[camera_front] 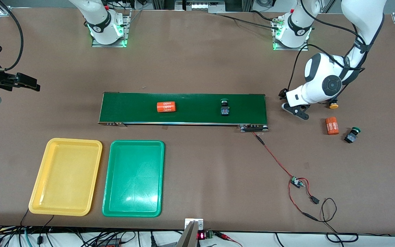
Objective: Sort buttons by color to trays
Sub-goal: 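Return the left gripper and grasp the orange-capped push button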
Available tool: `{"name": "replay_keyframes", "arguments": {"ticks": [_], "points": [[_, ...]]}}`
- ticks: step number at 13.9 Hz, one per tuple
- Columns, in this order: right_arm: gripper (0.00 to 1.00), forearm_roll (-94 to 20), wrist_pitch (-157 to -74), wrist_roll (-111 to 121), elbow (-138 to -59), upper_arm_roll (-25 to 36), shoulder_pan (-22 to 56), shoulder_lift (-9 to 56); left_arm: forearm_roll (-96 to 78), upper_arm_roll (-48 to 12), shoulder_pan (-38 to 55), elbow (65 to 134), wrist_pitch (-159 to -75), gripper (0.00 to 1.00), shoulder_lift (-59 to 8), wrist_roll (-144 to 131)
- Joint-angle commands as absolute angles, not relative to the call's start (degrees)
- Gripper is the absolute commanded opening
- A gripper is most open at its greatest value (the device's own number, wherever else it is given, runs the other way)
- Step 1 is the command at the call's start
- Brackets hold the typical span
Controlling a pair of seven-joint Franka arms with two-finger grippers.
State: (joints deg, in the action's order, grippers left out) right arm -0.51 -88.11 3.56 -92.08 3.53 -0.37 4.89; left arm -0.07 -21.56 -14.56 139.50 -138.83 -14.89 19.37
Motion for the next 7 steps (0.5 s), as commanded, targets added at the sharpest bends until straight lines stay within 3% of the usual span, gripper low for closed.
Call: {"name": "replay_keyframes", "arguments": {"ticks": [1, 4, 7], "points": [[1.00, -1.05, -87.27, 4.48, -91.23, 3.52, -0.44, 5.27, 0.53, -22.15, -15.38, 140.19, -139.66, 0.62, -14.76, 20.39], [1.00, -1.05, -87.10, 4.57, -91.23, 3.43, -0.26, 5.27, 0.53, -22.06, -15.38, 140.19, -139.66, 0.50, -14.77, 20.39], [1.00, -4.81, -85.17, 4.57, -90.88, 3.60, -0.44, 4.66, 0.62, -21.97, -15.47, 140.19, -142.20, 0.47, -15.73, 24.68]]}}
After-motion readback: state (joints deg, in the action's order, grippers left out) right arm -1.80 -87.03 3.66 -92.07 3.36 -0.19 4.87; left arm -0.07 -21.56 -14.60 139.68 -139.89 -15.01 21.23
